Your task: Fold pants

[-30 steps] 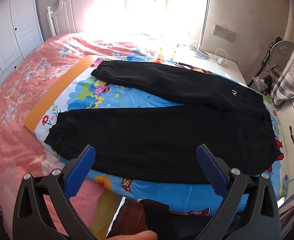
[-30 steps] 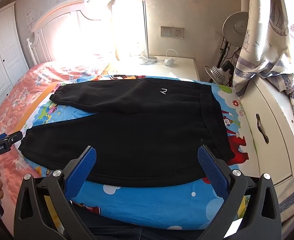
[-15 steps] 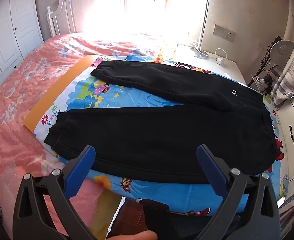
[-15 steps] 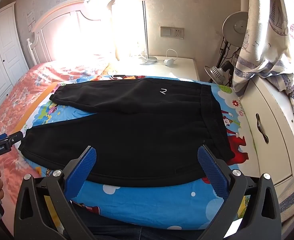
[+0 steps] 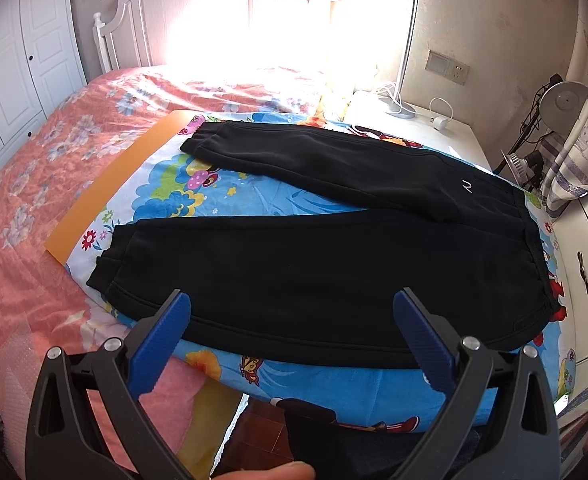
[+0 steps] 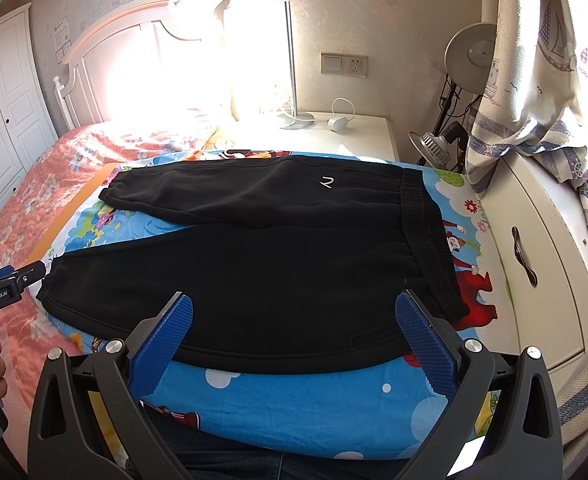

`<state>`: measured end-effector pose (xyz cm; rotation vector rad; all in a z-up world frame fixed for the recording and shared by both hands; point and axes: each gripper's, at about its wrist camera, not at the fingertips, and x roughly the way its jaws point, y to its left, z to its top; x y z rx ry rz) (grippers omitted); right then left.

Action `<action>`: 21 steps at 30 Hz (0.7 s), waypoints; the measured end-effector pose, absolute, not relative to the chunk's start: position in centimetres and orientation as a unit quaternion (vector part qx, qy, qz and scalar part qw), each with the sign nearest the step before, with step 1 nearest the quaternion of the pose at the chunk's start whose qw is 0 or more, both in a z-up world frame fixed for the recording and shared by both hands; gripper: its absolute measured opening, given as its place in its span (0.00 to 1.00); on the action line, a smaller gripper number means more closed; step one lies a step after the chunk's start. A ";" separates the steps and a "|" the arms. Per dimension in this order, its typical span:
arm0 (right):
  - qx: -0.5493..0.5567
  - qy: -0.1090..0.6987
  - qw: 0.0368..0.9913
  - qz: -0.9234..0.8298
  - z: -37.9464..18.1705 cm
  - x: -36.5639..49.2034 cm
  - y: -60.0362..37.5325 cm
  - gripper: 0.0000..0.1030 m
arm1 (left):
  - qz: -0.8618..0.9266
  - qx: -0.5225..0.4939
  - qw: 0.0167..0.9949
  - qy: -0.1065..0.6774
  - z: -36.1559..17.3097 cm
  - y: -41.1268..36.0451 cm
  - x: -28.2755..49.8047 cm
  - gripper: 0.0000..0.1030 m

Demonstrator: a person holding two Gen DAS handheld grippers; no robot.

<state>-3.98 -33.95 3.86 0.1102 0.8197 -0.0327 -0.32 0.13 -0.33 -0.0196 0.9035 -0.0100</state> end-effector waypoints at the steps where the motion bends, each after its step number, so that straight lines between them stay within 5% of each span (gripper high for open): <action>1: 0.053 0.398 0.916 -0.016 3.9 -4.0 -34.0 0.95 | -0.004 -0.010 0.900 0.437 -0.3 0.1 -0.3 0.98; 21: 0.053 0.398 0.916 -0.016 3.9 -4.0 -34.0 0.95 | -0.003 -0.012 0.899 0.438 0.0 -0.1 -0.1 0.98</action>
